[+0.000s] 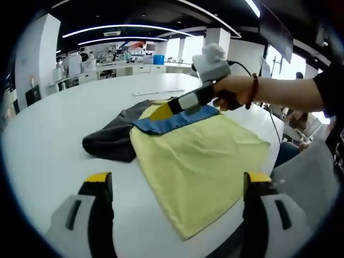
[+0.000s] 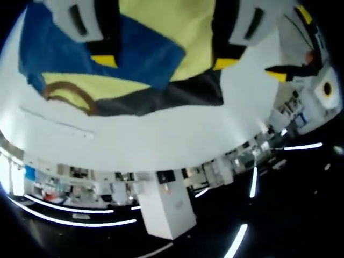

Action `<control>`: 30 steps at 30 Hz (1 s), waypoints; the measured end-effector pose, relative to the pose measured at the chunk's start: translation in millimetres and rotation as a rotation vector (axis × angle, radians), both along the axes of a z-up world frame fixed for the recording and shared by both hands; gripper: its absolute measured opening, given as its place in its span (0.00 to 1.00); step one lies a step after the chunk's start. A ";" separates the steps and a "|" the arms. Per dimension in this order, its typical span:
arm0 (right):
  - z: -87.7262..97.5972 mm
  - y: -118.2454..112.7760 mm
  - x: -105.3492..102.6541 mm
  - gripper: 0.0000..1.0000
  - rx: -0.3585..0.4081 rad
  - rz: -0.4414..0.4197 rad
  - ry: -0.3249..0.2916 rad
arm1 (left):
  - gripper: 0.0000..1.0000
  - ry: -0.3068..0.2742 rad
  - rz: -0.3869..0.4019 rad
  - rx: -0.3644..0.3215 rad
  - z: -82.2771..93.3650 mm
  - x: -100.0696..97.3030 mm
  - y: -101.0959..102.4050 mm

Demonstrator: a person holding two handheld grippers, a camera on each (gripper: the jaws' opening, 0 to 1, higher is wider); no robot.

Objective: Fold the garment on the visible template until the final outline fits inside the template.

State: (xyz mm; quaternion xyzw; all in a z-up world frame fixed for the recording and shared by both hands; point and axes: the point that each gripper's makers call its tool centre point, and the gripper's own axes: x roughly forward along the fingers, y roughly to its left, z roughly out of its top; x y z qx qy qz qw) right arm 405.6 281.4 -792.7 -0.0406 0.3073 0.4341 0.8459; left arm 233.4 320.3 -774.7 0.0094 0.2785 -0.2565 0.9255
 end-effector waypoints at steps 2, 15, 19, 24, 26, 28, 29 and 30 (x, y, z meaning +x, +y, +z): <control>1.3 -5.5 -0.9 0.68 -0.010 -0.001 -0.017 | 0.99 0.002 0.000 -0.006 0.0 -0.2 -0.4; -2.4 -60.0 12.4 0.88 -0.067 -0.088 -0.071 | 0.99 0.005 0.014 -0.016 1.5 0.7 1.8; 1.4 -80.8 21.1 0.92 -0.076 -0.114 -0.090 | 0.99 -0.004 0.022 -0.039 5.0 2.1 3.9; 2.9 -110.0 27.2 0.97 -0.096 -0.152 -0.103 | 0.99 -0.015 0.021 -0.002 4.2 3.4 6.8; 0.2 -124.4 30.8 0.98 -0.110 -0.164 -0.094 | 0.99 -0.015 0.022 -0.005 4.4 3.6 6.3; 0.3 -133.7 31.8 0.99 -0.106 -0.177 -0.093 | 0.99 -0.016 0.023 -0.006 4.0 4.1 6.6; -0.1 -138.4 32.9 0.99 -0.107 -0.183 -0.092 | 0.99 -0.013 0.023 -0.006 3.5 3.9 6.6; -0.6 -145.5 34.4 0.99 -0.110 -0.191 -0.092 | 0.99 -0.012 0.024 -0.005 3.2 3.8 6.6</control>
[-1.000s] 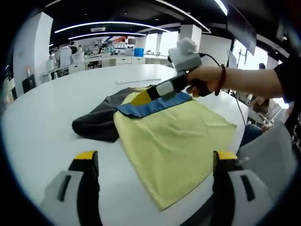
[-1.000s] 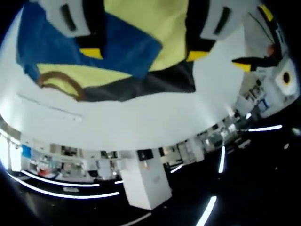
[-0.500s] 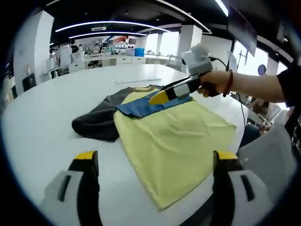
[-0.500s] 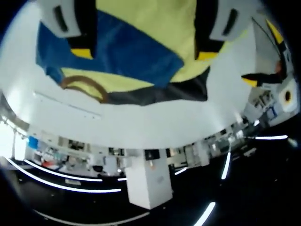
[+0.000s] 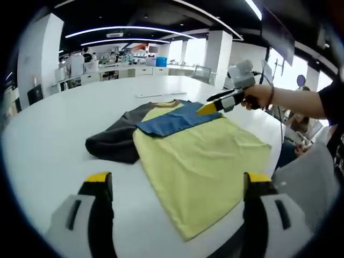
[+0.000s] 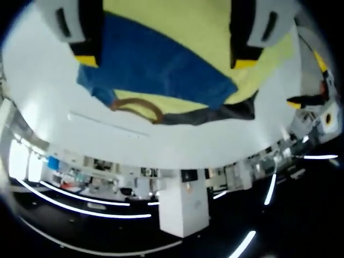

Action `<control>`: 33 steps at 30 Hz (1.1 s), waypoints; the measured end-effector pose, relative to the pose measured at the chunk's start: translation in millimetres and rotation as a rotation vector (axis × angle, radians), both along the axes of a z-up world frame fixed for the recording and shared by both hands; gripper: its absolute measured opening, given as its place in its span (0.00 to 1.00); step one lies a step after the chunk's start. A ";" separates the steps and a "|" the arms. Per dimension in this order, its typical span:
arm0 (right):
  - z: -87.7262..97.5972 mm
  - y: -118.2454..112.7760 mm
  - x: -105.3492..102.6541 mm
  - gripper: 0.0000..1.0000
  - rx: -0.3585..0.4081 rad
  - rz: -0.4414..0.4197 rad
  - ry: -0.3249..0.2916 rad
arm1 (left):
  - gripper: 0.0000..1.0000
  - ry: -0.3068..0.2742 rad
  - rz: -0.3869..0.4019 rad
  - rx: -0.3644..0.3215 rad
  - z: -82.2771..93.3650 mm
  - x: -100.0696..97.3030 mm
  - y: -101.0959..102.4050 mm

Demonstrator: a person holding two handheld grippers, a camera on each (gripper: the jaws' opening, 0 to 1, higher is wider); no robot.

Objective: Fold the garment on the visible template until the final outline fits inside the template.

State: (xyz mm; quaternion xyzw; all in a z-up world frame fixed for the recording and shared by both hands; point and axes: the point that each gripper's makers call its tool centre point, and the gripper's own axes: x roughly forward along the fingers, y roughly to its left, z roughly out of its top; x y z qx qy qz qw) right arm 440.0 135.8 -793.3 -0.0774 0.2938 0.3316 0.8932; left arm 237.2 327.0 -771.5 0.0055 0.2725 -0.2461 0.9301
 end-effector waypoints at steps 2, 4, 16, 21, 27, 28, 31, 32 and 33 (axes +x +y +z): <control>-1.1 -11.3 -1.2 0.99 -0.012 -0.017 0.001 | 0.99 0.004 -0.001 0.005 -1.1 -0.7 -0.2; -1.4 -22.9 -3.5 0.99 -0.014 -0.034 0.004 | 0.99 0.004 -0.002 0.005 -1.0 -0.5 -1.2; -2.5 -76.2 -5.6 0.86 -0.042 -0.071 -0.006 | 0.99 0.003 -0.007 0.011 -1.6 -2.8 -0.1; -14.6 -87.5 -9.6 0.74 -0.067 -0.066 0.020 | 0.99 -0.003 0.003 -0.003 3.8 -6.2 -1.1; -22.0 -97.9 -8.1 0.54 -0.094 -0.063 0.017 | 0.99 -0.016 0.026 0.012 14.8 -10.3 2.7; -22.6 -99.1 -7.5 0.49 -0.097 -0.067 0.013 | 0.99 -0.016 0.028 0.015 15.3 -10.6 3.5; -25.2 -104.1 -5.8 0.41 -0.110 -0.076 0.008 | 0.99 -0.014 0.037 0.019 18.1 -15.7 3.9; -26.2 -104.7 -6.1 0.39 -0.110 -0.078 0.011 | 0.99 -0.011 0.040 0.020 17.5 -16.6 3.9; -27.6 -104.7 -6.8 0.37 -0.114 -0.078 0.011 | 0.99 -0.014 0.045 0.017 18.3 -17.1 3.6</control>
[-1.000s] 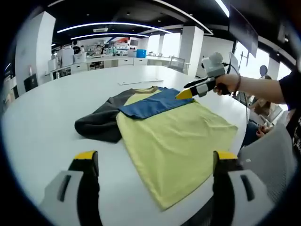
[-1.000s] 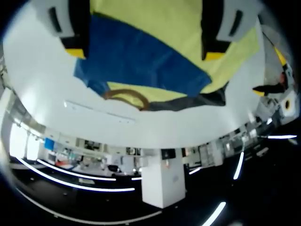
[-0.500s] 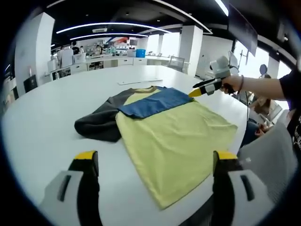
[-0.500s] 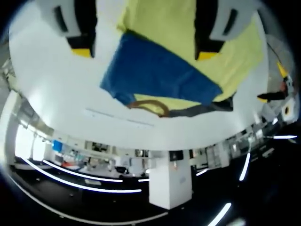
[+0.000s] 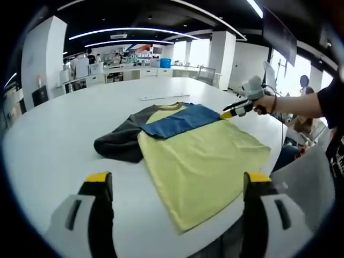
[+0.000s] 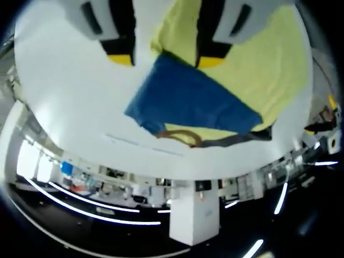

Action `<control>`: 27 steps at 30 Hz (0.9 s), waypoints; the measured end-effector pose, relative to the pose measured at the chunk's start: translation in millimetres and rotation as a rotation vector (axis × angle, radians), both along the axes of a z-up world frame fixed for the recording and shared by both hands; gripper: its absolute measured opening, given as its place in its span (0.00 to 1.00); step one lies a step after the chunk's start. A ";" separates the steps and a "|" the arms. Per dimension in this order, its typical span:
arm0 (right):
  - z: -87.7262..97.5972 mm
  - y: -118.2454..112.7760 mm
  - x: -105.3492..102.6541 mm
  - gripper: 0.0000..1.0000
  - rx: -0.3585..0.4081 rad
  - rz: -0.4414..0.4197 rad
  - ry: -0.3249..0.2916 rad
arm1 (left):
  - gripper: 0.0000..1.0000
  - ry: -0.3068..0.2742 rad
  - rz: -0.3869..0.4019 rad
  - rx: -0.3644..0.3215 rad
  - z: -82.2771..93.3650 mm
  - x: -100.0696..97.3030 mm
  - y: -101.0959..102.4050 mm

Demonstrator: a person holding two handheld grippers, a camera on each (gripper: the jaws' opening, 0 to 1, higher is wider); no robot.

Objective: Fold the garment on the visible template until the final outline fits inside the template.

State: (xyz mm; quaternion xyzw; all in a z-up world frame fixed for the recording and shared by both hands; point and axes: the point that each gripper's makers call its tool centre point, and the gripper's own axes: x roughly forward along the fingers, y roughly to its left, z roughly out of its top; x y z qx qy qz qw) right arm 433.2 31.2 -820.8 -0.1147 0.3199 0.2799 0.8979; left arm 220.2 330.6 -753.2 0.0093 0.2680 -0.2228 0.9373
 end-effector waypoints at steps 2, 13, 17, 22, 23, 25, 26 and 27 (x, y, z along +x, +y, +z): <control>-0.5 -3.4 0.2 0.30 -0.010 -0.008 0.002 | 0.99 -0.014 0.007 -0.028 4.7 0.2 -3.2; -9.5 -10.3 -1.7 0.17 -0.037 -0.028 -0.003 | 0.97 -0.043 0.053 -0.068 21.6 9.3 -9.4; -6.7 -4.9 2.5 0.13 -0.024 -0.016 -0.020 | 0.95 -0.041 0.039 -0.045 22.0 11.4 -8.2; -11.7 -2.9 4.6 0.10 -0.024 -0.014 -0.016 | 0.93 -0.042 0.038 -0.028 25.9 12.8 -8.1; -13.0 -3.2 5.0 0.10 -0.028 -0.017 -0.017 | 0.93 -0.044 0.042 -0.036 26.5 13.1 -8.1; -15.0 -3.3 5.9 0.08 -0.036 -0.021 -0.025 | 0.93 -0.040 0.048 -0.035 25.0 13.3 -6.2; -12.0 0.7 5.1 0.07 -0.021 -0.027 -0.042 | 0.92 -0.038 0.051 -0.030 24.2 13.1 -5.5; -12.2 0.6 5.5 0.06 -0.015 -0.036 -0.042 | 0.92 -0.034 0.052 -0.026 23.0 12.6 -5.1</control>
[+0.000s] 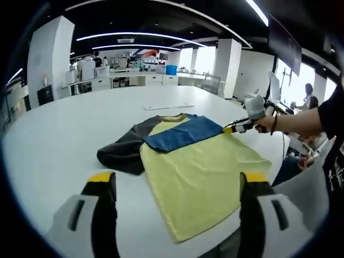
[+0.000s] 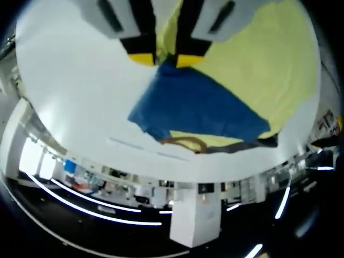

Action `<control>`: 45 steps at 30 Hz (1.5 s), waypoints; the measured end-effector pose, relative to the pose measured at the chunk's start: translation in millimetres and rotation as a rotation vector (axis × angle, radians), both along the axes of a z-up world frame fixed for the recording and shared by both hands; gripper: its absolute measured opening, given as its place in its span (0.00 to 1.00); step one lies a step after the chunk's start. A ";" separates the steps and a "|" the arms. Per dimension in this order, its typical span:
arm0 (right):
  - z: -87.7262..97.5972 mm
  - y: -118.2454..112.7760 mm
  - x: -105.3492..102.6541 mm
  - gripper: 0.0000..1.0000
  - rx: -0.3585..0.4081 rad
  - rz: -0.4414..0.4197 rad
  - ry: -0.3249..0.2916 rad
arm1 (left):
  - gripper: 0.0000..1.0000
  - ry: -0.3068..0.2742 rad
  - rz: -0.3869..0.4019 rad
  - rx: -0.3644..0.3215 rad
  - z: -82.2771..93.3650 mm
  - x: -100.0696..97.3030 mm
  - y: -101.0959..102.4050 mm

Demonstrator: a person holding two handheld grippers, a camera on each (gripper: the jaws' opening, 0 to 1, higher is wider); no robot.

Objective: Fold the garment on the visible template until the final outline fits inside the template.

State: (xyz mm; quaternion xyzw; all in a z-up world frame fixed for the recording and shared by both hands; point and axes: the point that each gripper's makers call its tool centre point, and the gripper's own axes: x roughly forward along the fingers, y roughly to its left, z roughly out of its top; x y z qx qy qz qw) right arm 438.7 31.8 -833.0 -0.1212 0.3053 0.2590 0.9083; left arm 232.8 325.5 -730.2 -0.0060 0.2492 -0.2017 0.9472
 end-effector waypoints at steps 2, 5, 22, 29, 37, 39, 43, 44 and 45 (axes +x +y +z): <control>-3.9 -1.3 2.3 0.06 -0.006 -0.009 0.000 | 0.91 0.004 0.004 0.000 -1.6 -0.4 1.5; -9.7 -2.3 1.3 0.05 -0.031 -0.007 -0.008 | 0.91 0.009 0.017 0.001 -3.1 -1.8 3.7; -7.8 -10.9 -1.5 0.00 -0.013 -0.009 0.001 | 0.87 0.018 0.070 -0.007 -5.2 3.4 18.9; -9.2 -16.2 -2.6 0.00 -0.027 0.003 0.012 | 0.86 0.016 0.078 -0.001 -5.9 4.6 21.4; -10.0 -19.2 -1.9 0.00 -0.042 0.018 0.018 | 0.85 0.019 0.082 0.001 -7.7 5.6 24.6; -10.3 -22.2 -0.1 0.00 -0.049 0.018 0.019 | 0.84 0.018 0.085 0.000 -7.0 5.6 25.5; -9.3 -28.1 0.2 0.00 -0.059 0.012 0.022 | 0.83 0.023 0.091 -0.003 -8.3 5.2 30.1; -9.3 -29.1 0.4 0.00 -0.059 0.012 0.023 | 0.83 0.025 0.092 -0.002 -9.1 5.2 30.9; -9.5 -30.0 0.3 0.00 -0.062 0.013 0.023 | 0.83 0.026 0.094 -0.001 -9.4 5.3 31.2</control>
